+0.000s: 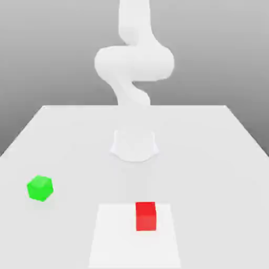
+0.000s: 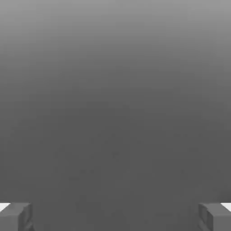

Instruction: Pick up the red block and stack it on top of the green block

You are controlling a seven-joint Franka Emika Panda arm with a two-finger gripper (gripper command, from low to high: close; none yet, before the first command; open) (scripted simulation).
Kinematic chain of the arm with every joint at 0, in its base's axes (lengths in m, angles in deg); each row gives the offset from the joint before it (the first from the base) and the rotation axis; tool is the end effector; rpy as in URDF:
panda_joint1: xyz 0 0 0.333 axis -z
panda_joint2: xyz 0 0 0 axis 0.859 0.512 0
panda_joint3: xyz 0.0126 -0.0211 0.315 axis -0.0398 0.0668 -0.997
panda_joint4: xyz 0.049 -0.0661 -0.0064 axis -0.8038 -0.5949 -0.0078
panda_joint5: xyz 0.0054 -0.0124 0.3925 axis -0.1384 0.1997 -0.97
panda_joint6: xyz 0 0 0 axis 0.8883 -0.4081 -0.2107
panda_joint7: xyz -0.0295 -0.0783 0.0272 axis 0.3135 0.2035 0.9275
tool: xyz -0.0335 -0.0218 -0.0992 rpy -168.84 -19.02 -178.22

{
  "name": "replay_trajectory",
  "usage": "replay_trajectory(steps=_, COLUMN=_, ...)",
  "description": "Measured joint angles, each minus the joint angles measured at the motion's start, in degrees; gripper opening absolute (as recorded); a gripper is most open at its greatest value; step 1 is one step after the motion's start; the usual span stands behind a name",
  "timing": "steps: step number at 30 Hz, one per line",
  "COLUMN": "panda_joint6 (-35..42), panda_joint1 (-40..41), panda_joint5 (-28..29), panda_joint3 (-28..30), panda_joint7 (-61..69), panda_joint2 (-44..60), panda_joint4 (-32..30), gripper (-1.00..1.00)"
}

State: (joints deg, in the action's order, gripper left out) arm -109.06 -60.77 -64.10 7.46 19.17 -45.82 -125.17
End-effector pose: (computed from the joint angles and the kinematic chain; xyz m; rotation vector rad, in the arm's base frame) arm 0.3781 -0.0042 0.6614 -2.4685 1.0367 -0.9004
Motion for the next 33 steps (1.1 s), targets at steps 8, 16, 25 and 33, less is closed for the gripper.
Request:
replay_trajectory(steps=8, panda_joint6=-10.0, panda_joint1=-4.8, panda_joint5=-6.2, panda_joint3=2.9, panda_joint7=4.0, panda_joint2=17.2, panda_joint4=-10.6, gripper=0.0)
replay_trajectory(steps=16, panda_joint6=-21.5, panda_joint1=-6.1, panda_joint5=-4.2, panda_joint3=1.1, panda_joint7=2.0, panda_joint2=35.1, panda_joint4=-22.1, gripper=0.0)
replay_trajectory(steps=25, panda_joint6=-32.1, panda_joint1=-5.7, panda_joint5=1.3, panda_joint3=1.0, panda_joint7=-1.9, panda_joint2=48.2, panda_joint4=-24.7, gripper=0.0)
replay_trajectory(steps=33, panda_joint6=-37.7, panda_joint1=-4.6, panda_joint5=0.2, panda_joint3=-0.4, panda_joint7=-1.3, panda_joint2=54.8, panda_joint4=-24.0, gripper=-1.0)
